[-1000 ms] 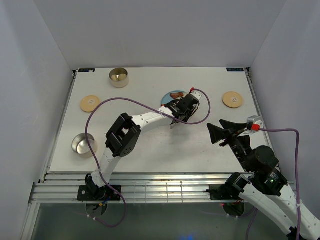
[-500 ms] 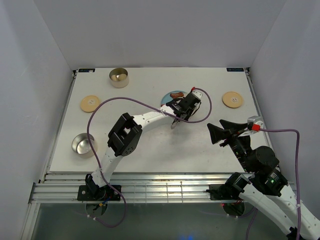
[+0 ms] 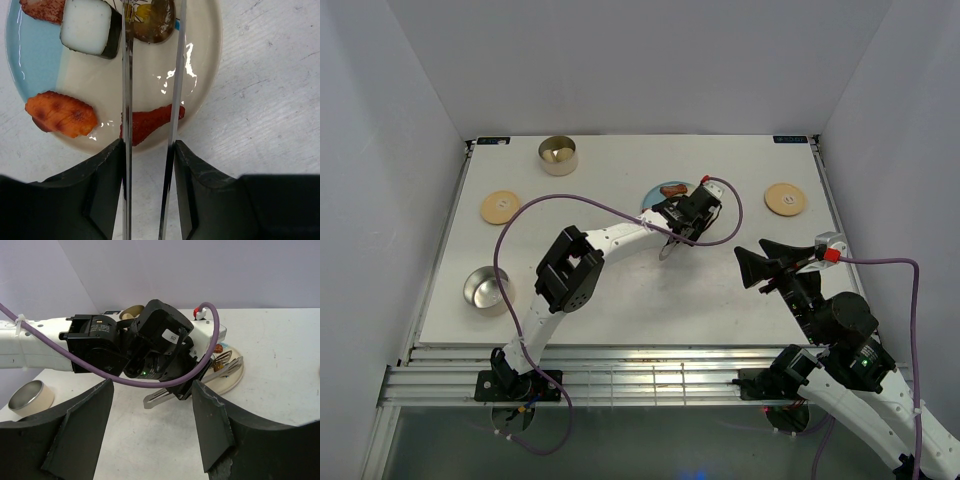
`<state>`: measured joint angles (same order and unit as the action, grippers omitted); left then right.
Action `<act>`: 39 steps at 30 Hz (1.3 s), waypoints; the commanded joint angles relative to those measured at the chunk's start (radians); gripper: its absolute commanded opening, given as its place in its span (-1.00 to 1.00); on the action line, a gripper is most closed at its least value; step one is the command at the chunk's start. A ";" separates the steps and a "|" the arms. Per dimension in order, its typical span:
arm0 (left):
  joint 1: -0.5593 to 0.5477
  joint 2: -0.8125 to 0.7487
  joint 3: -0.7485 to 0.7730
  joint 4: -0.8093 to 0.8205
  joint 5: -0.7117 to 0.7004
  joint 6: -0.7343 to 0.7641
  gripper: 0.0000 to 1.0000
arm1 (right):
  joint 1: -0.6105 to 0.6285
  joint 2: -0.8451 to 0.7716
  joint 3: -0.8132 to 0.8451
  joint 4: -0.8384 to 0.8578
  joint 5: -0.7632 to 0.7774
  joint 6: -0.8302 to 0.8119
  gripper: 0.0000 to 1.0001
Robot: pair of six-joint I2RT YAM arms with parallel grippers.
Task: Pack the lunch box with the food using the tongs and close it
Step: Pick up the fake food from the plate.
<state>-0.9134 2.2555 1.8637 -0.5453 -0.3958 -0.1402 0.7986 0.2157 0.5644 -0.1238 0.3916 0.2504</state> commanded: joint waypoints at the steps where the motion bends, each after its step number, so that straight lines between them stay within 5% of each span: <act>1: 0.004 -0.085 0.054 -0.015 -0.012 -0.012 0.06 | 0.002 -0.004 0.002 0.049 0.024 -0.007 0.40; 39: 0.004 -0.039 0.173 -0.084 -0.018 0.008 0.03 | 0.004 -0.018 0.002 0.046 0.026 -0.008 0.40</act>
<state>-0.9134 2.2555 2.0033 -0.6292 -0.4210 -0.1284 0.7986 0.2146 0.5644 -0.1238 0.3943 0.2504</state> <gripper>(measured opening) 0.518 0.697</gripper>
